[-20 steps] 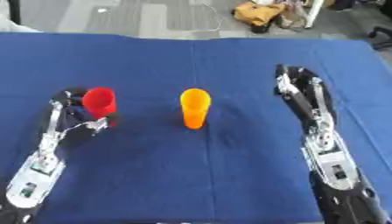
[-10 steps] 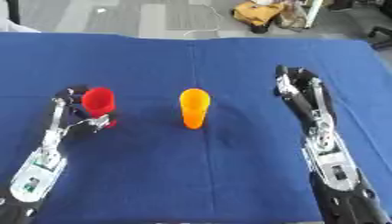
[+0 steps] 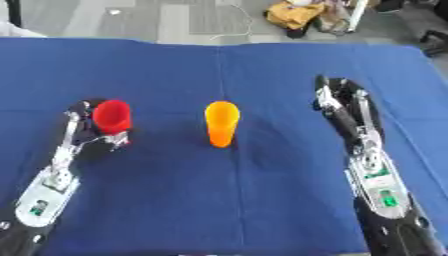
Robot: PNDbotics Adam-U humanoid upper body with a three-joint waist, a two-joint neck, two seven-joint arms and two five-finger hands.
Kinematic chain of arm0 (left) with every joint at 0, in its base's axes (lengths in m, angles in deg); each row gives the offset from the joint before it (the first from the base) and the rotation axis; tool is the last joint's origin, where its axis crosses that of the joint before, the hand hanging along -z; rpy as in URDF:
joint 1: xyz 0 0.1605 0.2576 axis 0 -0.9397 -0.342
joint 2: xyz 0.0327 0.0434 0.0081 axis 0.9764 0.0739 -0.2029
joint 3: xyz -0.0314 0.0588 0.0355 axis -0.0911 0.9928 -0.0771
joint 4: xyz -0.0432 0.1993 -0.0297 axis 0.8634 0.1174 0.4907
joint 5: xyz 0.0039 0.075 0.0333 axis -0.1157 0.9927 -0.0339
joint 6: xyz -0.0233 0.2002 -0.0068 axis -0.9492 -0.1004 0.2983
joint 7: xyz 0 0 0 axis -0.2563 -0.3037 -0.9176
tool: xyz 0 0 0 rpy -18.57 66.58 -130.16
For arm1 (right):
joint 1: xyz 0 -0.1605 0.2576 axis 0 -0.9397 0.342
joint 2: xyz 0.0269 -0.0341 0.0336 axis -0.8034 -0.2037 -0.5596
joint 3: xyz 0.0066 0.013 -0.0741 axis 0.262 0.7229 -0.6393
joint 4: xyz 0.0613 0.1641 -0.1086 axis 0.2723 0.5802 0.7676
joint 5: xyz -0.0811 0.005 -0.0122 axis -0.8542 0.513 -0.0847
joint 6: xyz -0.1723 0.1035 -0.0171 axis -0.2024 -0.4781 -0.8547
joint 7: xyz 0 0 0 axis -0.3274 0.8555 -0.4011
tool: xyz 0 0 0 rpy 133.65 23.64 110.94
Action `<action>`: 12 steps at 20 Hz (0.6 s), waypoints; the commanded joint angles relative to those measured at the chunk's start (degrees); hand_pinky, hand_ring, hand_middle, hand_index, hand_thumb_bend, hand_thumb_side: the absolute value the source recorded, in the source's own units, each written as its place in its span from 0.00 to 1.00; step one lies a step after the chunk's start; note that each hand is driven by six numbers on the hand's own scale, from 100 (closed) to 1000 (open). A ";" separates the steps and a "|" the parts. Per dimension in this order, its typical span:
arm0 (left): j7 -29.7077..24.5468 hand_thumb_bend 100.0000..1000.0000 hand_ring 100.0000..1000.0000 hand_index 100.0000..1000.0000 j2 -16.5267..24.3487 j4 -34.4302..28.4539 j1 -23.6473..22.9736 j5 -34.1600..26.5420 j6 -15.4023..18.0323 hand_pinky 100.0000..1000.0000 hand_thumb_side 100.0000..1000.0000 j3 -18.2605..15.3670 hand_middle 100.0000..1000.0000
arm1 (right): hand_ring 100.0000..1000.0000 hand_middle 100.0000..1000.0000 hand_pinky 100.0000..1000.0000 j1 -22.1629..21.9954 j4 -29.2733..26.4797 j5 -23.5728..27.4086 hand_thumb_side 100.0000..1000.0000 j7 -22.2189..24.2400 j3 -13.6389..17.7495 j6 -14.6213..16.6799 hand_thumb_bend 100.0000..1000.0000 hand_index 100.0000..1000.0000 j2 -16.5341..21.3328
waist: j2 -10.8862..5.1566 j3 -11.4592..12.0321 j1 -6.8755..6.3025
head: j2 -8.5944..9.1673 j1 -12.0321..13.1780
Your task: Pour the contents of one cup into another cup.
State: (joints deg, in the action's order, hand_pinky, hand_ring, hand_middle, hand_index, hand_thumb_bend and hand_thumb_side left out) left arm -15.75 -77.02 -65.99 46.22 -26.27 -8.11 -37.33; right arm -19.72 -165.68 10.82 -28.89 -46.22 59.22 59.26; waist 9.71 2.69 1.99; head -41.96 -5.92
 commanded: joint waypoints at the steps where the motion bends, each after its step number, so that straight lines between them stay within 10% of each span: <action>1: -0.38 0.85 0.59 0.76 0.11 0.21 1.06 0.17 0.83 0.34 0.34 0.58 0.63 | 0.40 0.34 0.43 0.61 -0.56 0.19 0.47 0.22 0.20 0.20 0.12 0.55 0.69 | -0.75 -0.16 -0.02 | 0.34 0.11; 12: -1.49 0.61 0.56 0.74 -0.13 1.36 1.04 0.53 2.30 0.32 0.21 0.98 0.57 | 0.40 0.34 0.43 0.63 -0.51 0.16 0.47 0.35 0.19 0.19 0.12 0.55 0.66 | -0.76 -0.08 -0.10 | 0.32 0.07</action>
State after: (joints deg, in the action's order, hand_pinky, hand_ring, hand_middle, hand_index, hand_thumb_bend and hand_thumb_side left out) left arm -17.03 -77.02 -64.77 46.70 -26.05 -5.95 -36.94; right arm -19.72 -165.67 10.82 -28.68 -46.22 59.30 59.26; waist 9.71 2.68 1.88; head -41.96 -5.92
